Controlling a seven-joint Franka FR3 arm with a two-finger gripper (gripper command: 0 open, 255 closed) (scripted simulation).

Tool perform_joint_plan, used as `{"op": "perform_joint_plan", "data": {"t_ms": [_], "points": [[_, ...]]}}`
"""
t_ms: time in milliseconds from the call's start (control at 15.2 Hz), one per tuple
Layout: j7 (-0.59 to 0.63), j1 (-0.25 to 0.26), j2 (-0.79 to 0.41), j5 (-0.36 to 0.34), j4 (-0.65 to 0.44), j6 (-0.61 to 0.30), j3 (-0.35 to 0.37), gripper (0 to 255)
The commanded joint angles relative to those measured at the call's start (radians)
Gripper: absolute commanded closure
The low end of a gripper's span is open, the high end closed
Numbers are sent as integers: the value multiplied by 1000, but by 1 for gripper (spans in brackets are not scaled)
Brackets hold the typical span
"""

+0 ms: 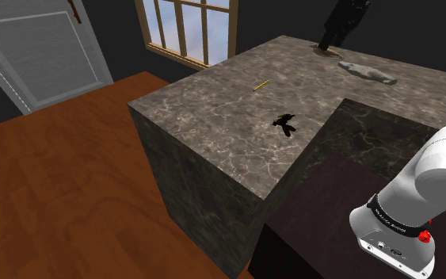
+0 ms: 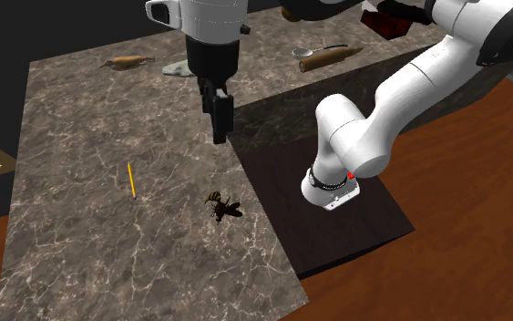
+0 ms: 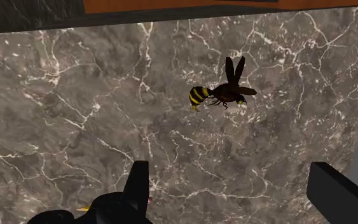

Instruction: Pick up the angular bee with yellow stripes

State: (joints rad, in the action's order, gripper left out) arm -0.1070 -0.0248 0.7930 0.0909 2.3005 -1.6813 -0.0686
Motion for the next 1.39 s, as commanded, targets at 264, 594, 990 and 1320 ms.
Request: {"op": "perform_joint_plan", "data": {"t_ms": [264,594,990,1320], "points": [[102,-17,-59,27,76,-84,43,0],[225,-33,-157,64,151,-193,94,0],[366,-44,-311,114,210,-333,149,0],[366,-42,-344,124,251,-401,154,0]]}}
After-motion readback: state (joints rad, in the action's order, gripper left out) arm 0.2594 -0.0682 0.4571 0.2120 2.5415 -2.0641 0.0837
